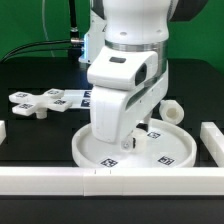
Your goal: Assemble round table
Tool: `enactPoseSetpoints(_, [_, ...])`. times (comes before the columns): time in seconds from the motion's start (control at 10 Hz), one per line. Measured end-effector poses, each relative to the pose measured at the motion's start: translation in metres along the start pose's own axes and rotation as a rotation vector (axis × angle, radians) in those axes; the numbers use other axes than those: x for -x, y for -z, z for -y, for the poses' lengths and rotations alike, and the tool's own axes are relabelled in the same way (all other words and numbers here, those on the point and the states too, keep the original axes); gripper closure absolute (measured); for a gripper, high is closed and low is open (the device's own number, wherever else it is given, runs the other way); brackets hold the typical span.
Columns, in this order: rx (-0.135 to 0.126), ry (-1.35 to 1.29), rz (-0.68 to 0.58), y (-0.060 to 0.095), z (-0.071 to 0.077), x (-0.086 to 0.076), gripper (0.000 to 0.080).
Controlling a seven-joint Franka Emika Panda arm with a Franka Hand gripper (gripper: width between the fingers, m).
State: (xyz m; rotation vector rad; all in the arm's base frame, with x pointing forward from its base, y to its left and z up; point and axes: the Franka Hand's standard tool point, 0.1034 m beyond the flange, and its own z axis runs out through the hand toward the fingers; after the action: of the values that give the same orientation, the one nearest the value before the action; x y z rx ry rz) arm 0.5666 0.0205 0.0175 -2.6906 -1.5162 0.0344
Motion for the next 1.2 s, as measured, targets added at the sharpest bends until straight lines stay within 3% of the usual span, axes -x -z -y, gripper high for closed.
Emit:
enactPoseSetpoints(0.3, [-0.003,-0.043,0.003,0.000,0.007,-0.013,0.0390])
enactPoseSetpoints(0.9, [-0.011,-0.046,0.010,0.000,0.010,-0.017,0.0389])
enactPoseSetpoints(1.0, [-0.011,-0.046,0.010,0.000,0.010,-0.017,0.0216])
enactPoseSetpoints(1.2, [-0.011,-0.046,0.010,0.000,0.010,-0.017,0.0153])
